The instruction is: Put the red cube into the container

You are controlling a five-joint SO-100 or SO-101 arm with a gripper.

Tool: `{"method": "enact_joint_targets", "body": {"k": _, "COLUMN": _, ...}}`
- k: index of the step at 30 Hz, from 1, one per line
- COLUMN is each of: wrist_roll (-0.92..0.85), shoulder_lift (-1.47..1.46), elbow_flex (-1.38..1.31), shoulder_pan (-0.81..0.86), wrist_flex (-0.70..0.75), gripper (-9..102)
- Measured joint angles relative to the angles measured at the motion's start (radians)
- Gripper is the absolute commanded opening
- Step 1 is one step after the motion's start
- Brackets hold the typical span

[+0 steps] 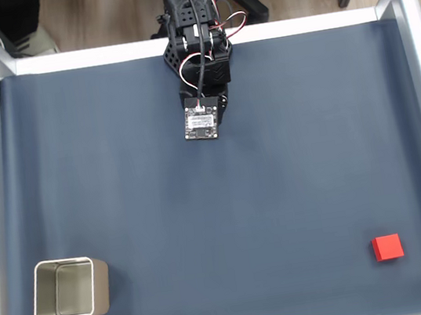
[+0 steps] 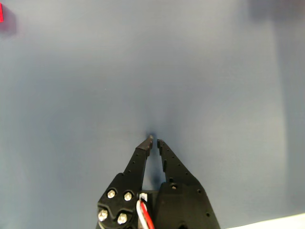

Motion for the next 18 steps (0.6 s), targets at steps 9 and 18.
{"method": "enact_joint_targets", "body": {"k": 9, "wrist_roll": -0.187, "shoulder_lift": 0.0, "elbow_flex": 0.0, "shoulder_pan": 0.0, "wrist_flex": 0.031, "gripper": 0}}
{"method": "enact_joint_targets", "body": {"k": 18, "wrist_roll": -0.187, "shoulder_lift": 0.0, "elbow_flex": 0.0, "shoulder_pan": 0.0, "wrist_flex": 0.031, "gripper": 0}}
